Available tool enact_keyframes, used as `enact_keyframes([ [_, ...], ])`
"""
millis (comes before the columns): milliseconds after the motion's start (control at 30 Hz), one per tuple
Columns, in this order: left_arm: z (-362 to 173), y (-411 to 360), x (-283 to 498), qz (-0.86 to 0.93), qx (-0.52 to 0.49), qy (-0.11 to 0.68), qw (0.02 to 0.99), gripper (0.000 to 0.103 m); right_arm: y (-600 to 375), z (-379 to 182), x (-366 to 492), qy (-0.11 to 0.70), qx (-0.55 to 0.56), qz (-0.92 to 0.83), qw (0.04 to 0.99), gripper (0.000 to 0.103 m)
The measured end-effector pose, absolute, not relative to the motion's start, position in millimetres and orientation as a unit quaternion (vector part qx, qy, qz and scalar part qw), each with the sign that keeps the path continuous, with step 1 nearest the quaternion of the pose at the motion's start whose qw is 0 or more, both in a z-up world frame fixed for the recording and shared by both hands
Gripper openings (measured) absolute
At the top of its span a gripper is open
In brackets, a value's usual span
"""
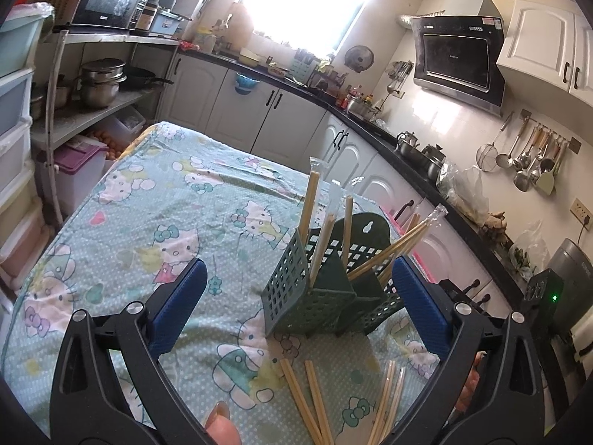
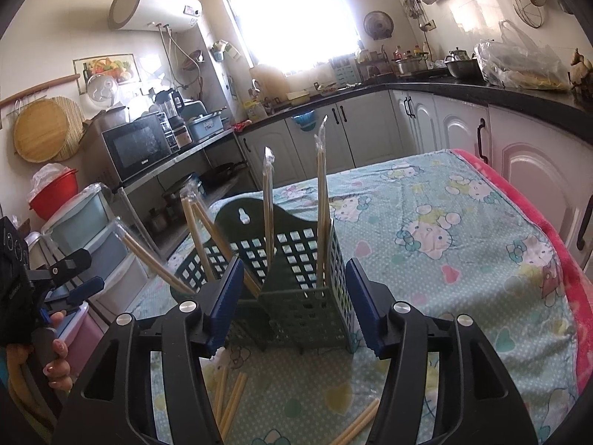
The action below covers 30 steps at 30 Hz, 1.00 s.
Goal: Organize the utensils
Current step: 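Withdraw both tools from the caddy toward the remaining loose chopsticks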
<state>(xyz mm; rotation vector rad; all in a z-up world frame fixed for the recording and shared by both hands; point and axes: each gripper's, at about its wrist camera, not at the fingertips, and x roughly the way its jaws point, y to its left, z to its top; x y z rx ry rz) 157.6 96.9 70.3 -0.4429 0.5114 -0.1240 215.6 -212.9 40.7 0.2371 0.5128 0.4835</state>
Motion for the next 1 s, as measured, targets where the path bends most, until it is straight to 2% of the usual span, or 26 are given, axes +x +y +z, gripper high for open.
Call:
enact_keyframes([
  [1000, 24.1, 84.4, 153.0, -0.058, -0.205, 0.316, 0.925, 0.092, -204.6, 5.7, 190.6, 0.310, 0.073, 0.250, 0.914, 0.055],
])
